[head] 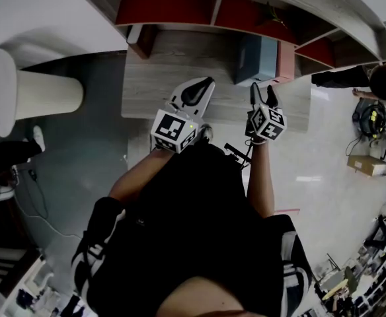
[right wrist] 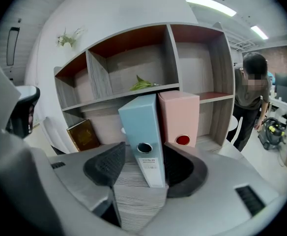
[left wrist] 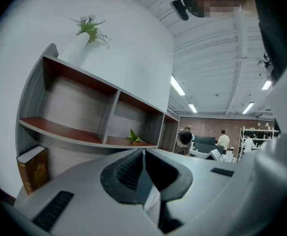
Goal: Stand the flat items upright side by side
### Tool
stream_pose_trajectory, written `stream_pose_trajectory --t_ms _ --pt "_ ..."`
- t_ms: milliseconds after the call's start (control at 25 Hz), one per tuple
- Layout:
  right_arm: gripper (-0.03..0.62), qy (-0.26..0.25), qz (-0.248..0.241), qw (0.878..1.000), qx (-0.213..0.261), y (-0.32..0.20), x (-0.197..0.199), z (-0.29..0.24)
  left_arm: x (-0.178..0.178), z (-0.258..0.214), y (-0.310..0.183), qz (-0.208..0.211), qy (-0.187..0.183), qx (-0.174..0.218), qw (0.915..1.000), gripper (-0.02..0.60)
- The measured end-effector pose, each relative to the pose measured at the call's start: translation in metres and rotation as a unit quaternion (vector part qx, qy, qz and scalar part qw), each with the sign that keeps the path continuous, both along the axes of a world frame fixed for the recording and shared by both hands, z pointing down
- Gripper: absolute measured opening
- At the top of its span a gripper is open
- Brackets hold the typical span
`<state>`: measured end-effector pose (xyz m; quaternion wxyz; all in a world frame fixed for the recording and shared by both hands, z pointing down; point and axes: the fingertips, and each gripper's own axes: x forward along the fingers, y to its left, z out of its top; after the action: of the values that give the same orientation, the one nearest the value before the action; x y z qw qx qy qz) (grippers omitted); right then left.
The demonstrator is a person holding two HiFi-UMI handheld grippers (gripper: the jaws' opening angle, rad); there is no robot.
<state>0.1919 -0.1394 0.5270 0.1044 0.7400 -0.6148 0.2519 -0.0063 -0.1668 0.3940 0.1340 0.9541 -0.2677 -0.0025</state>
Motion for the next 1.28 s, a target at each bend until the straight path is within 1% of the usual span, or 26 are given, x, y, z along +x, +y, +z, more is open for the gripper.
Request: stream_pose_trajectory --t_ms 40,80,160,240,360,560,680,800,1080,1280 --pt "0.251 -0.004 -0.001 1.0 0.005 0.003 -0.002 -0.004 0.0 0.0 0.0 0.001 0.0 0.001 1.0 0.035" --pt "0.221 -0.007 -0.001 1.0 0.011 0.006 -0.003 -0.009 0.001 -0.001 0.0 0.001 -0.001 0.002 1.0 0.034" --pt "0.154 -0.005 -0.004 1.0 0.023 0.012 -0.008 -0.021 0.0 -0.002 0.0 0.002 -0.005 0.005 1.0 0.034" --pt "0.069 0.0 -0.012 0.999 0.033 0.017 -0.015 -0.034 -0.001 -0.001 0.001 0.003 -0.006 0.006 1.0 0.035" --pt "0.03 0.009 -0.031 0.999 0.044 0.024 -0.029 -0.054 -0.002 0.004 0.001 0.004 -0.013 0.005 0.9999 0.035" --pt "0.025 0.015 -0.058 0.996 0.06 0.038 -0.053 -0.081 -0.004 0.008 0.005 0.009 -0.01 0.003 0.9999 0.035" --pt "0.025 0.02 -0.062 0.996 0.064 0.041 -0.059 -0.086 -0.003 0.009 0.005 0.012 -0.02 0.006 0.9997 0.035" --pt "0.025 0.019 -0.063 0.996 0.063 0.041 -0.061 -0.084 -0.003 0.009 0.004 0.012 -0.026 0.009 0.9995 0.034" --pt "0.025 0.016 -0.065 0.996 0.064 0.038 -0.06 -0.082 -0.002 0.007 0.002 0.013 -0.012 0.008 0.9998 0.035" --pt "0.025 0.019 -0.064 0.995 0.067 0.035 -0.057 -0.084 0.0 0.006 0.0 0.014 -0.009 0.01 0.9998 0.035"
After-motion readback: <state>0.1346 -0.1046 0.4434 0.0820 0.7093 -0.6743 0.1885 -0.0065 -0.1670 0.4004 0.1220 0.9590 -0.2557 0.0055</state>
